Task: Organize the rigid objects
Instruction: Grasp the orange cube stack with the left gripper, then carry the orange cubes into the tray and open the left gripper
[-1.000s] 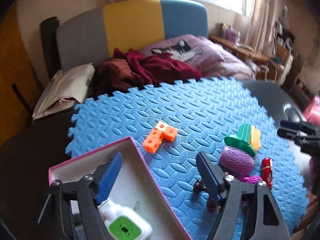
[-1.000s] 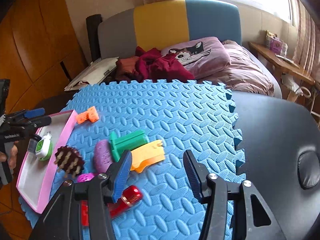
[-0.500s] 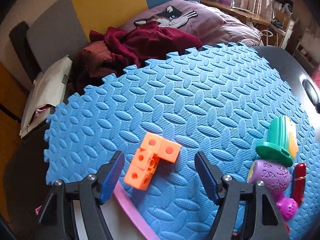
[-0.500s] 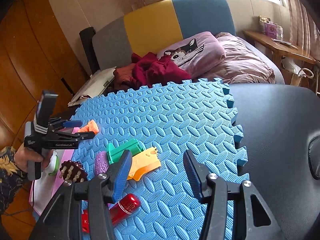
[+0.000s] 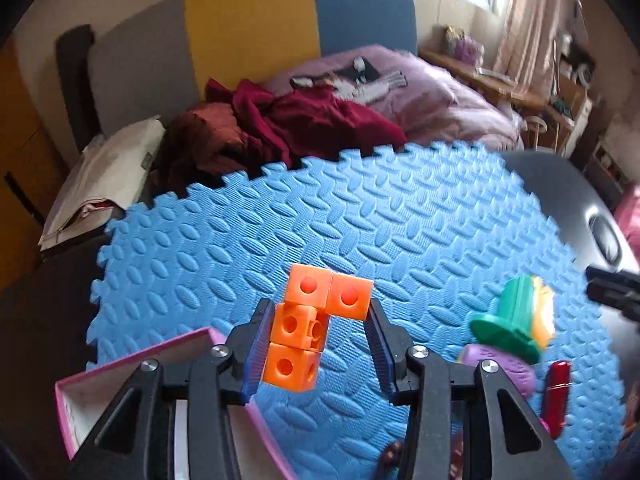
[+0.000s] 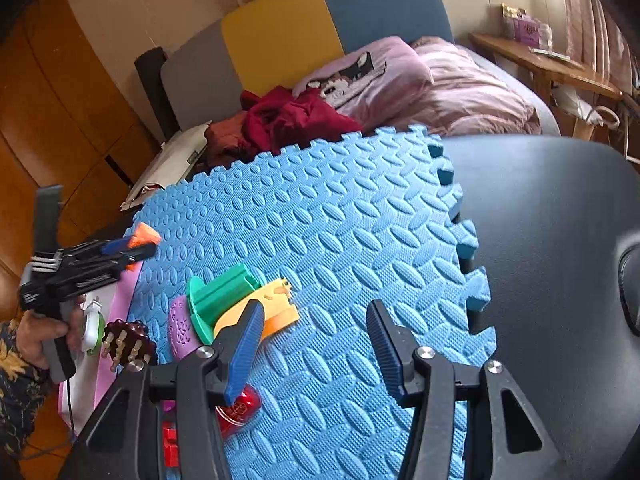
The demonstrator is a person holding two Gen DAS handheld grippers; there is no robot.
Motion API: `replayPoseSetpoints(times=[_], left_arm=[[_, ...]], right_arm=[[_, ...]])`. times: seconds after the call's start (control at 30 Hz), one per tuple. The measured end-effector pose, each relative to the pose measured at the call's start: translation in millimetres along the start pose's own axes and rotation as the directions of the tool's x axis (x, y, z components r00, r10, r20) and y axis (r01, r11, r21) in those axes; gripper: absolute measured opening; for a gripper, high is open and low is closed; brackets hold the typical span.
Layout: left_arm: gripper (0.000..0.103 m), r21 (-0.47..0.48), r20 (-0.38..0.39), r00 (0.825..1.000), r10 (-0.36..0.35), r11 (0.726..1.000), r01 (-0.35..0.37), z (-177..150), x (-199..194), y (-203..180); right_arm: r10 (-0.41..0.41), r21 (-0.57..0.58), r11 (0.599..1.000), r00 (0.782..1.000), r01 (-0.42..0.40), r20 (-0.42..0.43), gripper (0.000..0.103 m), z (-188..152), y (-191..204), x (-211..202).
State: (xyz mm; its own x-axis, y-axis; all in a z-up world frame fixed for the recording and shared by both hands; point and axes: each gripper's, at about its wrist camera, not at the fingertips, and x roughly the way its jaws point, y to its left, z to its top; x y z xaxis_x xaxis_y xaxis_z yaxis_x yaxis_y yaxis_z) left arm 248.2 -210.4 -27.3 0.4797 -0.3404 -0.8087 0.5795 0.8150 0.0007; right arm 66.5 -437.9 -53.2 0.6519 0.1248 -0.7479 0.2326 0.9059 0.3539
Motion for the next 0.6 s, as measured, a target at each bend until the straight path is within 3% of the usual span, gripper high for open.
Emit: replayPoseSetpoints(times=[0.17, 0.37, 0.6], left_arm=[[0.046, -0.089, 0.068, 0.998, -0.009, 0.996, 0.015, -22, -59, 4], [0.046, -0.176, 0.113, 0.994, -0.013, 0.984, 0.033, -72, -110, 7], [0.046, -0.23, 0.14, 0.99, 0.008, 0.973, 0.025, -126, -145, 15]], right_arm=[[0.083, 0.031, 0.996, 0.994, -0.081, -0.075, 0.054, -5, -1, 10], [0.204, 0.059, 0.979, 0.967, -0.197, -0.155, 0.053, -21, 12, 15], [0.167, 0.09, 0.984, 0.969, -0.152, -0.183, 0.052, -49, 33, 15]])
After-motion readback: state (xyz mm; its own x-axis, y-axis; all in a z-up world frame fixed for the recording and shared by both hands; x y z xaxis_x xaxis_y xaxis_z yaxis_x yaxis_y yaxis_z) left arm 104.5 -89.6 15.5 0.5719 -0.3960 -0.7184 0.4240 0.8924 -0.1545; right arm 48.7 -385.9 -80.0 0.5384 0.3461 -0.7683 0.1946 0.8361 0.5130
